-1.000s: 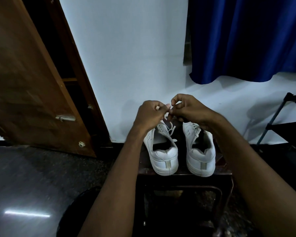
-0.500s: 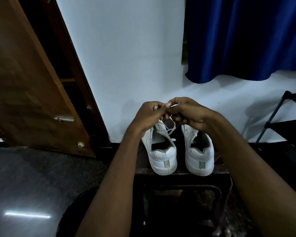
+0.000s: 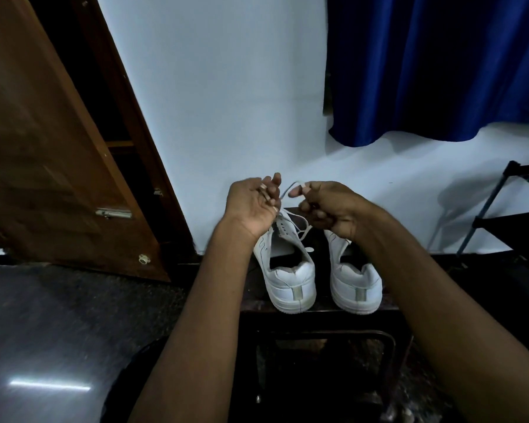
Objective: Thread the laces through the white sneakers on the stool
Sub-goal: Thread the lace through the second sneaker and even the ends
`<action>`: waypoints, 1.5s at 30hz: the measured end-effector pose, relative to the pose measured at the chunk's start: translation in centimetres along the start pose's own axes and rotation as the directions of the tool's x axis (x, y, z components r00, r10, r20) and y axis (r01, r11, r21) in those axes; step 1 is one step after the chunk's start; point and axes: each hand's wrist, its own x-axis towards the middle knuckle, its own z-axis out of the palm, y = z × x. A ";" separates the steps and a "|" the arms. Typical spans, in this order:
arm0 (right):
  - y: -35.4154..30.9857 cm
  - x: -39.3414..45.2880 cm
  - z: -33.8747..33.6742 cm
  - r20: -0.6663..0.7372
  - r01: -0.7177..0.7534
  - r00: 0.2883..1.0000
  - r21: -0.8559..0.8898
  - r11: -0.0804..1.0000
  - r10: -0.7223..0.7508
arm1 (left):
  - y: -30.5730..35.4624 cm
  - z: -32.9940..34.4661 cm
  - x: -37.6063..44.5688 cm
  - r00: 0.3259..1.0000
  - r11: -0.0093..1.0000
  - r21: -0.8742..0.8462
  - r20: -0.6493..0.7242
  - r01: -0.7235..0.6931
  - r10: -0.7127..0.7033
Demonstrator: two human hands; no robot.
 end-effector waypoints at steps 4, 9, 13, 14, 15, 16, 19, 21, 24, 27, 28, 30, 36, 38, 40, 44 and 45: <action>-0.2 -0.5 0.8 0.050 -0.007 0.999 0.165 0.986 -0.001 | -0.4 0.3 0.2 0.996 0.992 -0.086 -0.014 -0.092 0.092; 0.6 -0.6 1.1 0.024 0.019 0.999 0.192 0.981 -0.024 | -1.0 0.6 0.0 0.975 0.973 0.068 0.058 -0.220 0.217; 0.5 -0.6 1.6 0.010 -0.027 1.000 0.245 0.969 0.025 | -2.0 1.1 -0.4 0.963 0.949 0.181 0.130 -0.256 0.235; 0.4 -0.6 1.6 0.020 -0.048 0.999 0.281 0.959 0.045 | -2.1 1.1 -0.5 0.961 0.946 0.198 0.148 -0.259 0.232; 0.4 -0.6 1.6 0.025 -0.067 0.998 0.301 0.951 0.063 | -2.1 1.2 -0.4 0.960 0.942 0.209 0.160 -0.262 0.231; 0.3 -0.5 1.6 0.019 -0.078 0.997 0.306 0.949 0.076 | -2.0 1.1 -0.3 0.958 0.941 0.210 0.168 -0.264 0.231; 0.4 -0.3 1.4 -0.021 -0.087 0.995 0.274 0.958 0.096 | -1.9 0.9 -0.3 0.959 0.951 0.182 0.181 -0.248 0.216; 0.5 -0.2 1.4 -0.017 -0.110 0.993 0.255 0.961 0.118 | -2.0 0.9 -0.2 0.958 0.955 0.161 0.191 -0.248 0.216; 0.9 0.0 1.4 -0.020 -0.134 0.989 0.276 0.952 0.145 | -2.4 0.9 -0.1 0.956 0.956 0.150 0.193 -0.253 0.223; 1.1 0.2 1.6 -0.032 -0.142 0.987 0.277 0.950 0.157 | -2.6 0.7 0.3 0.954 0.949 0.171 0.190 -0.266 0.233; 1.1 0.2 1.7 -0.037 -0.142 0.987 0.270 0.952 0.157 | -2.7 0.6 0.4 0.952 0.945 0.182 0.194 -0.271 0.235; 1.3 0.2 1.9 -0.064 -0.134 0.986 0.256 0.957 0.155 | -2.9 0.5 0.5 0.951 0.940 0.203 0.199 -0.275 0.236; 1.8 -0.6 3.1 -0.240 0.060 0.971 0.156 0.986 -0.021 | -3.1 0.4 0.9 0.958 0.944 0.194 0.165 -0.266 0.235; 2.2 -0.6 3.5 -0.288 0.155 0.949 0.079 0.985 -0.126 | -3.3 0.3 1.2 0.955 0.944 0.177 0.156 -0.277 0.251; 2.6 -0.4 3.9 -0.318 0.218 0.923 -0.025 0.976 -0.214 | -3.5 0.4 1.2 0.956 0.945 0.174 0.146 -0.277 0.253; 2.6 -0.8 4.1 -0.306 0.242 0.909 -0.167 0.956 -0.284 | -3.6 0.4 0.9 0.964 0.960 0.134 0.137 -0.247 0.229; 2.3 -0.9 3.9 -0.270 0.233 0.922 -0.190 0.954 -0.279 | -3.4 0.4 0.8 0.970 0.968 0.114 0.127 -0.223 0.209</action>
